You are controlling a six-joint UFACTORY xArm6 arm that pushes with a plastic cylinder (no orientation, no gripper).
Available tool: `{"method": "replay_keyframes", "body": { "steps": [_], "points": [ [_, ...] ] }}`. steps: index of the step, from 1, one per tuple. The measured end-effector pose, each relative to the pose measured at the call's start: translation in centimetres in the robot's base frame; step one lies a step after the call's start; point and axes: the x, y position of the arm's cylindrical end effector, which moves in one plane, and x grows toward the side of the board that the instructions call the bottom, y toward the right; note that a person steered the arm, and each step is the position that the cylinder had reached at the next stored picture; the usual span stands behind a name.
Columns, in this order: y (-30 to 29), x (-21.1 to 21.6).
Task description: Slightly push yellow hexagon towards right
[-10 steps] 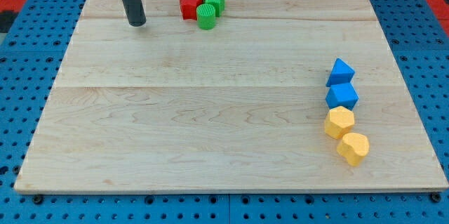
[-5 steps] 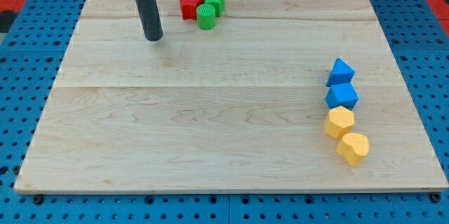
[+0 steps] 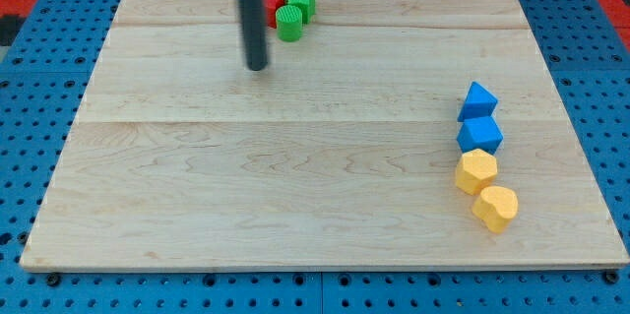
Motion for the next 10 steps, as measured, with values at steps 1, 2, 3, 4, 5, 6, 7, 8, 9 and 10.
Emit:
{"method": "replay_keyframes", "body": {
  "steps": [1, 2, 3, 4, 5, 6, 7, 8, 9, 10],
  "points": [
    [-0.3, -0.4],
    [7.2, 1.3],
    [11.4, 6.7],
    [17.7, 9.1],
    [25.1, 9.1],
    [23.7, 13.9],
    [25.0, 17.6],
    [26.9, 18.2],
    [27.6, 17.7],
    [27.5, 13.4]
  ]
}}
